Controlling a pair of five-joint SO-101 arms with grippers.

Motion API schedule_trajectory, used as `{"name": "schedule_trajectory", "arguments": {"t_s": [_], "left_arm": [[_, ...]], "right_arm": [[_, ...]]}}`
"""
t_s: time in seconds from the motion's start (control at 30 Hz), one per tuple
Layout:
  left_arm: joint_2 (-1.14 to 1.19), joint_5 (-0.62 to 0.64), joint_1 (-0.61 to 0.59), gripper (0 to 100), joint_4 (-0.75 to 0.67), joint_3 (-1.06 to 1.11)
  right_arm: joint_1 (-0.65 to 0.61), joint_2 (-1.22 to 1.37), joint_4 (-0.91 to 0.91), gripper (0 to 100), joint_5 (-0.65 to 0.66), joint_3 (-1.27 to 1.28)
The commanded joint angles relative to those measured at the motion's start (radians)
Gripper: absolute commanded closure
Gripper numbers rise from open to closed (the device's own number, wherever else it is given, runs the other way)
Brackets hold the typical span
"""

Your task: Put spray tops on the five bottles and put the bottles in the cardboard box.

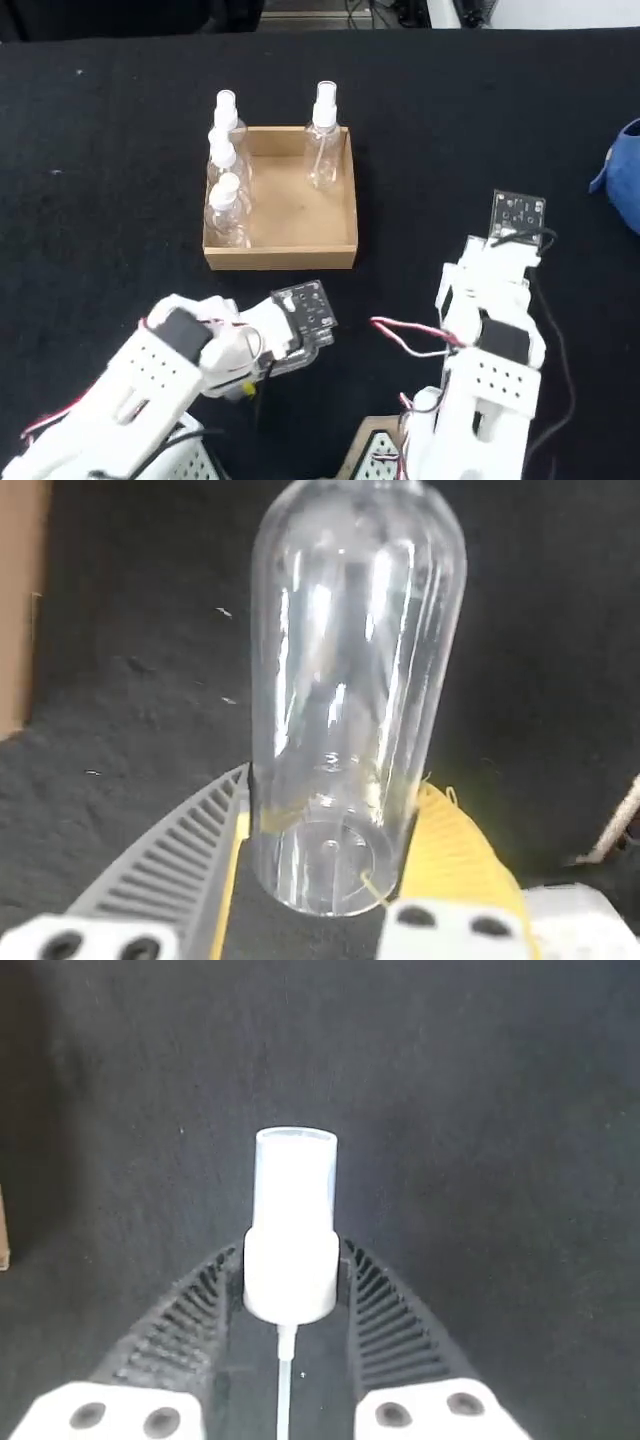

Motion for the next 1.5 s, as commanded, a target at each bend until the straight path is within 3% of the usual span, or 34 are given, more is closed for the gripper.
{"name": "schedule_trajectory", "arguments": {"t_s": [0.0,0.17,0.3,0.5,0.63,0.73,0.9,1.13,1.27,1.47], "left_arm": [[-0.163,0.008,0.012,97,0.025,-0.042],[-0.210,0.009,0.013,97,-0.035,-0.031],[-0.210,0.112,0.015,97,-0.130,-0.039],[-0.210,0.249,0.015,97,-0.313,-0.039],[-0.210,0.336,0.016,97,-0.408,-0.036],[-0.210,0.396,0.051,97,-0.508,-0.030],[-0.210,0.414,0.213,97,-0.632,-0.027],[-0.210,0.422,0.219,97,-0.855,0.110],[-0.212,0.422,0.217,97,-0.971,0.165],[-0.212,0.422,0.217,97,-1.025,0.199]], "right_arm": [[-0.012,-0.114,0.094,98.2,0.000,-0.058],[-0.009,-0.134,0.190,98.1,-0.009,-0.223],[-0.009,-0.134,0.272,98.1,-0.012,-0.438],[-0.014,-0.134,0.385,98.1,-0.114,-0.707],[-0.015,-0.134,0.384,98.1,-0.259,-0.799],[-0.060,-0.137,0.356,98.1,-0.370,-0.883],[-0.190,-0.142,0.285,98.1,-0.434,-1.021],[-0.339,-0.131,0.086,98.1,-0.479,-1.033],[-0.315,-0.133,-0.035,98.1,-0.476,-0.964],[-0.281,-0.134,-0.048,98.1,-0.480,-0.851]]}}
